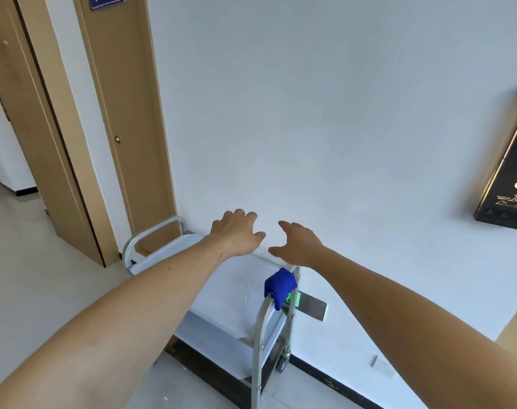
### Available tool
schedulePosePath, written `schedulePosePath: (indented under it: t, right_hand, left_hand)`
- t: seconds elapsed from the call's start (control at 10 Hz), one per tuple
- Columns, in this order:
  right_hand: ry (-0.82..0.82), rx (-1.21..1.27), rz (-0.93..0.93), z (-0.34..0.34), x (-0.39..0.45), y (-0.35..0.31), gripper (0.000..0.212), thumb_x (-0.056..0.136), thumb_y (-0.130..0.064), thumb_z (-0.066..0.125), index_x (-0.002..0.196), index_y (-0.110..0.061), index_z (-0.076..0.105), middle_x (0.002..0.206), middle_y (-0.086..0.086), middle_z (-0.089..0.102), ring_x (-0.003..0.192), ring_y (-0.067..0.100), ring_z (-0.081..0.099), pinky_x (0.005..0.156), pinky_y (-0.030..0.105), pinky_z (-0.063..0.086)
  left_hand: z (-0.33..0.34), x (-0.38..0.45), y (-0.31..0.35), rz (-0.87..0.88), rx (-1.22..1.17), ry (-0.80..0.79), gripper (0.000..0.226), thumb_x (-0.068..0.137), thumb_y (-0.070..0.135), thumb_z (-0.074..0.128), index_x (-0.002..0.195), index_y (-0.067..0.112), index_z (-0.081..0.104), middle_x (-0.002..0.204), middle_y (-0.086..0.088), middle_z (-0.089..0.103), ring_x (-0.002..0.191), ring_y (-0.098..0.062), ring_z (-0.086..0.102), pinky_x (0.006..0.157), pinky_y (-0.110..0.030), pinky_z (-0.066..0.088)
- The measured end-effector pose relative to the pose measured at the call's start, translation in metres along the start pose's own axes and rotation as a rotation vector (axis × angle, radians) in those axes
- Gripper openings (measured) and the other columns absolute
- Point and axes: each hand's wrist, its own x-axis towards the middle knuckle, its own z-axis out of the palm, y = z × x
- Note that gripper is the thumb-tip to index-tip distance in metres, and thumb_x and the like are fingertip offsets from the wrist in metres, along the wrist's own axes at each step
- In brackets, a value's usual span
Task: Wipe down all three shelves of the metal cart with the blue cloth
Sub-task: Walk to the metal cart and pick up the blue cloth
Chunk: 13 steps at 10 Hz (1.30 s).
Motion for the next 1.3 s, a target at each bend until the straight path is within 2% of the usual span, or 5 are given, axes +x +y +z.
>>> schedulePosePath:
  t: [0.5,0.9,1.0,1.1,1.3]
  right_hand:
    - [-0.104,0.038,0.011,0.069,0.145,0.065,0.082,0.087,-0.053,0.063,0.154,-0.021,0.029,0.145,0.008,0.045,0.135,0.034,0.04,0.103,0.043,0.042]
    - [-0.336,0.019,0.146,0.156,0.212,0.129,0.052,0.09,-0.046,0.059,0.132,-0.016,0.047,0.13,0.009,0.05,0.122,0.034,0.049,0.09,0.042,0.048]
    - [-0.32,0.054,0.222,0.183,0.204,0.13,0.03,0.093,-0.04,0.057,0.104,-0.014,0.048,0.125,0.013,0.049,0.118,0.036,0.048,0.079,0.04,0.044]
    - [-0.233,0.058,0.295,0.209,0.191,0.124,0.025,0.094,-0.038,0.054,0.1,-0.014,0.049,0.124,0.015,0.049,0.116,0.036,0.045,0.09,0.044,0.044]
    - [-0.144,0.025,0.394,0.252,0.18,0.111,0.042,0.093,-0.047,0.056,0.12,-0.016,0.049,0.128,0.012,0.037,0.117,0.034,0.039,0.093,0.043,0.043]
  left_hand:
    - [0.101,0.136,-0.03,-0.049,0.009,-0.105,0.056,0.092,0.051,0.042,0.14,0.021,0.041,0.14,-0.007,0.045,0.128,-0.03,0.039,0.098,-0.045,0.041]
    - [0.203,0.218,-0.039,-0.214,-0.014,-0.32,0.059,0.094,0.052,0.04,0.144,0.02,0.036,0.146,-0.008,0.039,0.13,-0.03,0.038,0.1,-0.045,0.04]
    - [0.225,0.225,-0.042,-0.228,-0.023,-0.371,0.06,0.094,0.051,0.041,0.145,0.019,0.035,0.147,-0.009,0.039,0.13,-0.03,0.038,0.1,-0.045,0.041]
    - [0.245,0.228,-0.045,-0.236,-0.03,-0.413,0.061,0.094,0.052,0.041,0.146,0.019,0.035,0.147,-0.009,0.04,0.129,-0.03,0.04,0.099,-0.045,0.042]
    - [0.283,0.233,-0.058,-0.201,-0.038,-0.473,0.06,0.094,0.053,0.041,0.144,0.02,0.037,0.146,-0.008,0.042,0.13,-0.03,0.04,0.1,-0.045,0.042]
